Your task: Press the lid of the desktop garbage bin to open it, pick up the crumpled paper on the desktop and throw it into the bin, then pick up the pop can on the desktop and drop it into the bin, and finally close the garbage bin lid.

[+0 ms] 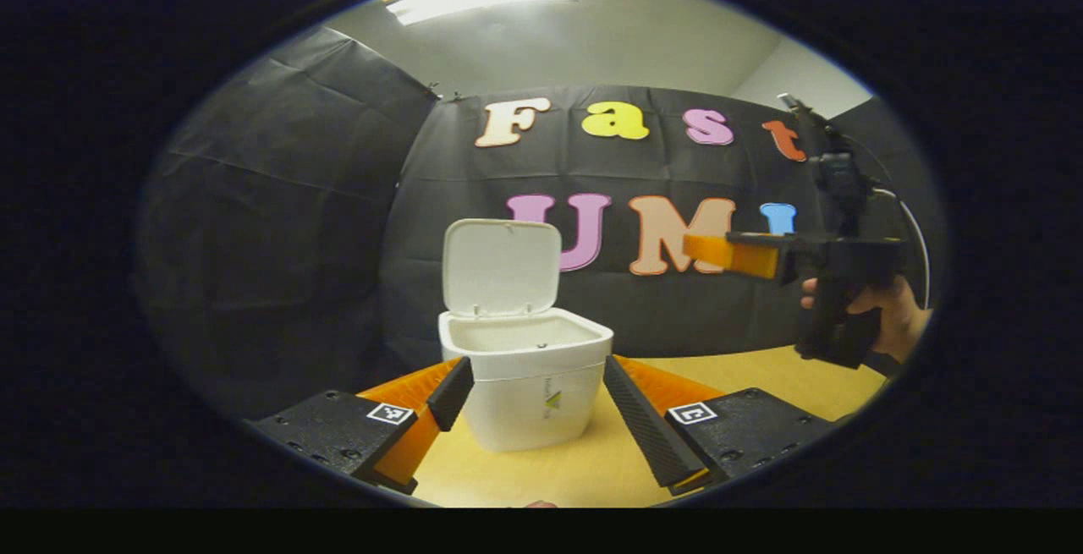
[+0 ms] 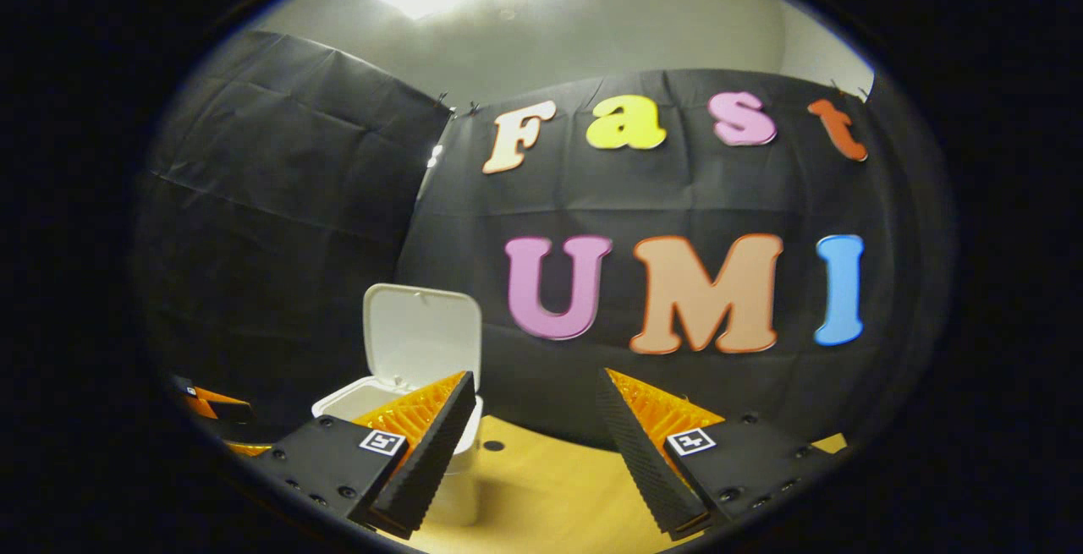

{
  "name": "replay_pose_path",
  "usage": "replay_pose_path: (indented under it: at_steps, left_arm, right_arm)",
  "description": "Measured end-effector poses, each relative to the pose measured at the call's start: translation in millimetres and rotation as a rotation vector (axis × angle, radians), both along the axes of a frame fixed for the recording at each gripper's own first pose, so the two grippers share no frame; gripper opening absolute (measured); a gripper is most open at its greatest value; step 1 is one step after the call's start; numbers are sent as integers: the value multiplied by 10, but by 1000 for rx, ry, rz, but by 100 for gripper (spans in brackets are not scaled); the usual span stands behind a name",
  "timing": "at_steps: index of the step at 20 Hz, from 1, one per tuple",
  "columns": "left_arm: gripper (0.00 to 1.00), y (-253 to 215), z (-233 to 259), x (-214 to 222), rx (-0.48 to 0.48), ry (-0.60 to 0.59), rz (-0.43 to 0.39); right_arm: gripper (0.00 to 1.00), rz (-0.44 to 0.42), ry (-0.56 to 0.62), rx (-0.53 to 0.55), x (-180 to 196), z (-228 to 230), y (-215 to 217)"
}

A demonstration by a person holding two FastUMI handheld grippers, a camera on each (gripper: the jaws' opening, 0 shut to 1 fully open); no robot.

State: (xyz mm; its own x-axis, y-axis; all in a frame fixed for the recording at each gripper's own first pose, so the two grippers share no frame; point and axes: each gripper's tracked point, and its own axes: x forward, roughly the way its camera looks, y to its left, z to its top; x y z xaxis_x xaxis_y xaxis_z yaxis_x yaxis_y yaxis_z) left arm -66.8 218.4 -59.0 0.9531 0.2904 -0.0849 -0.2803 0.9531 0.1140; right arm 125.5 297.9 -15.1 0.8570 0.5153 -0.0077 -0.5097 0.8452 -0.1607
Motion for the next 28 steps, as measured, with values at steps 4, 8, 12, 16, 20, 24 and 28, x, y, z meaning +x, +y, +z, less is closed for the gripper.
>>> replay_pose_path:
  at_steps: [4, 8, 12, 16, 20, 24, 28]
  left_arm:
    - [94, -637, -317, 364, -23, 22, -115]
    - [94, -1207, -766, 655, -30, 68, -190]
    - [94, -1627, -1376, 823, -41, 136, -230]
    - [94, -1694, -1960, 887, 0, 190, -203]
    - [95, -1603, -2564, 926, -30, 274, -135]
    - [100, -1567, -3017, 985, -27, 389, -108]
    - [75, -1568, -2798, 1062, -31, 370, -121]
  right_arm:
    - [96, -200, -59, -48, -118, 147, -1370]
    - [100, -356, -36, -36, -333, 147, -2468]
    - [96, -502, 25, -38, -516, -55, -3393]
    - [96, -595, 85, -53, -678, -226, -3948]
    - [96, -634, 106, -111, -826, -350, -4171]
    - [96, -620, 133, -147, -917, -391, -4172]
    - [96, -572, 145, -143, -957, -423, -3972]
